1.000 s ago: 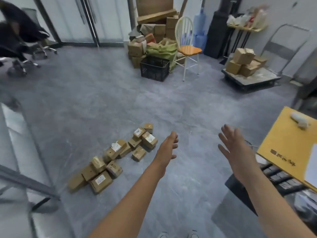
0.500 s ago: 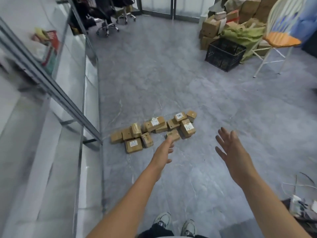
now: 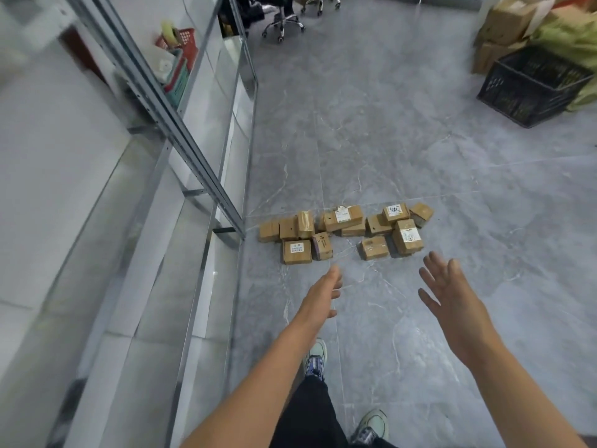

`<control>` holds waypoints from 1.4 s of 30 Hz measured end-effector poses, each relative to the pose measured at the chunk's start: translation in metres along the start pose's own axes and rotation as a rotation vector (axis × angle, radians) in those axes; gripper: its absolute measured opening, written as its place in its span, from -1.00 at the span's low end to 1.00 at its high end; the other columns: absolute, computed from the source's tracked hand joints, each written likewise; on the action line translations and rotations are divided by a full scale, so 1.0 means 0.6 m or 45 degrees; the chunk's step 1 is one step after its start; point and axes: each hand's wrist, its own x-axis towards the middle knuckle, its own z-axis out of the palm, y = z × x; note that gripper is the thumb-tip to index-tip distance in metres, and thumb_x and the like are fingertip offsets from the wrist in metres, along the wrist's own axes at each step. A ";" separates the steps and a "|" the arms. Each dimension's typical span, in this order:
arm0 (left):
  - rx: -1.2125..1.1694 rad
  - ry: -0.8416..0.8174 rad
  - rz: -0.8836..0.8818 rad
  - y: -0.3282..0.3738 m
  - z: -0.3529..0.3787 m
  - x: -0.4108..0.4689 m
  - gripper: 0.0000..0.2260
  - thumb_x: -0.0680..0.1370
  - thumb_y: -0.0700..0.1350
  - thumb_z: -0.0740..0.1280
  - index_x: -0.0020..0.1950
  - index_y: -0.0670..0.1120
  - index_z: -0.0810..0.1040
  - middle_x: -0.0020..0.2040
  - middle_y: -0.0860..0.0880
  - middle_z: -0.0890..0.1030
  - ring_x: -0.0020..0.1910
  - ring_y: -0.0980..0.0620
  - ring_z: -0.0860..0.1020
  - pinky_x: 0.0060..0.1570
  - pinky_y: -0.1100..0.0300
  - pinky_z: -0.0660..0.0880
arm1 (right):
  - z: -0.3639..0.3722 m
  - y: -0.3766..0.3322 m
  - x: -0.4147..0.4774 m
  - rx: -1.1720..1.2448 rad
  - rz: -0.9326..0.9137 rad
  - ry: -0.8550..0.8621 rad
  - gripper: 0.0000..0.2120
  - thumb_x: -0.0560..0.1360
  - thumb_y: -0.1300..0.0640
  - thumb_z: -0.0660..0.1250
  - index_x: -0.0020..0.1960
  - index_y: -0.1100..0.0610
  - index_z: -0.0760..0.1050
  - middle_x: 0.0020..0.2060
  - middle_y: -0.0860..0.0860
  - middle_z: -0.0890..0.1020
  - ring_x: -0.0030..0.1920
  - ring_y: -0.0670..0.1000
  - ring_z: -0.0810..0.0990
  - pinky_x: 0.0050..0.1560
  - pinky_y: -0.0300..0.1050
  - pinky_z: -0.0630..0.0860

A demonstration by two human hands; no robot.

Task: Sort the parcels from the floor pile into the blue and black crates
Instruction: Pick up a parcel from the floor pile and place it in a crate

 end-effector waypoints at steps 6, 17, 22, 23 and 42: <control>-0.008 -0.040 -0.076 0.006 -0.028 0.073 -0.42 0.67 0.33 0.02 0.53 0.01 0.41 0.43 0.03 0.49 0.36 0.09 0.47 0.34 0.01 0.45 | 0.035 -0.004 0.062 -0.049 0.050 -0.012 -0.12 0.45 -0.57 0.15 0.64 -0.14 0.25 0.55 -0.23 0.39 0.52 -0.14 0.39 0.59 0.14 0.25; -0.081 -0.077 -0.190 0.052 -0.159 0.264 -0.43 0.69 0.29 0.03 0.55 -0.02 0.40 0.46 0.01 0.48 0.37 0.06 0.47 0.29 0.04 0.45 | 0.178 -0.028 0.240 -0.108 0.153 0.004 -0.03 0.36 -0.59 0.19 0.65 -0.14 0.23 0.56 -0.21 0.37 0.53 -0.12 0.38 0.59 0.13 0.25; -0.031 -0.089 -0.219 0.076 -0.208 0.341 -0.43 0.69 0.29 0.03 0.55 -0.03 0.39 0.44 0.01 0.49 0.35 0.06 0.47 0.33 0.00 0.45 | 0.225 -0.039 0.309 -0.091 0.193 0.041 -0.04 0.37 -0.59 0.17 0.65 -0.13 0.22 0.59 -0.17 0.34 0.55 -0.08 0.35 0.60 0.14 0.23; -0.022 -0.088 -0.227 0.081 -0.214 0.355 -0.43 0.69 0.29 0.04 0.54 -0.02 0.39 0.44 0.01 0.49 0.35 0.06 0.48 0.34 -0.01 0.45 | 0.232 -0.038 0.321 -0.088 0.209 0.045 -0.07 0.42 -0.59 0.15 0.65 -0.13 0.21 0.59 -0.17 0.33 0.56 -0.07 0.34 0.61 0.15 0.22; 0.675 -0.173 -0.382 0.113 -0.193 0.828 -0.50 0.67 0.14 0.24 0.56 -0.06 0.37 0.49 -0.04 0.42 0.42 -0.04 0.41 0.44 -0.04 0.36 | 0.233 0.161 0.746 0.146 0.677 0.092 -0.23 0.58 -0.38 0.03 0.69 -0.03 0.13 0.64 -0.08 0.25 0.60 -0.02 0.28 0.62 0.14 0.20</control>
